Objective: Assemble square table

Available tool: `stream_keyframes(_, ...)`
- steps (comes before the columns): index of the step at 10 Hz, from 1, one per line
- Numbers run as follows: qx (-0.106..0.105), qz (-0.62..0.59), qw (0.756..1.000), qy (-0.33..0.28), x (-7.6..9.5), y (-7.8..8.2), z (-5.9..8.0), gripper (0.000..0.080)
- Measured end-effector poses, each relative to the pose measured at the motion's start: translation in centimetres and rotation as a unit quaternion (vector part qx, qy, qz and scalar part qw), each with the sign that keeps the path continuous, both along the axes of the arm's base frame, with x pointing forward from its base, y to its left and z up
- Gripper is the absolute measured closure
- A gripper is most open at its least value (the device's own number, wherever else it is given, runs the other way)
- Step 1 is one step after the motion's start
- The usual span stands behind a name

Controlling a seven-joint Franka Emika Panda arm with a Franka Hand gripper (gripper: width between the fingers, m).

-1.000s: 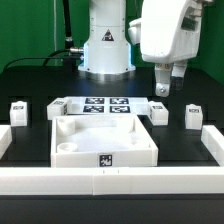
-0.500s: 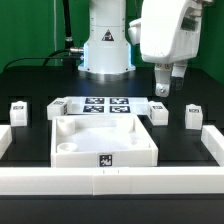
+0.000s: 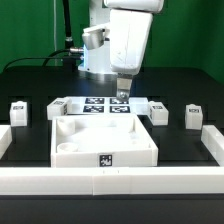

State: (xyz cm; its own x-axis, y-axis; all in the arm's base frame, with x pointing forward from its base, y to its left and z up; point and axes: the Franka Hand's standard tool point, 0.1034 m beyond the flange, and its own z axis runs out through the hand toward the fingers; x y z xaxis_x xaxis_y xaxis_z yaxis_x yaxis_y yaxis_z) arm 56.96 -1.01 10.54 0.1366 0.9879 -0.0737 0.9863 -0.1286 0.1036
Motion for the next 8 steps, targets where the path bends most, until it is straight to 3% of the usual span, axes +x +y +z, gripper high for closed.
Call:
stream_keyframes(2, -0.001, 0.008, 1.0, 0.002, -0.1, -0.2, -0.1, 0.0149)
stream_keyframes(5, -0.012, 0.151, 0.988, 0.033, -3.2, -1.6, -1.9, 0.0149)
stream_keyframes(8, -0.013, 0.162, 0.986, 0.04, -3.5, -1.9, -2.1, 0.0149)
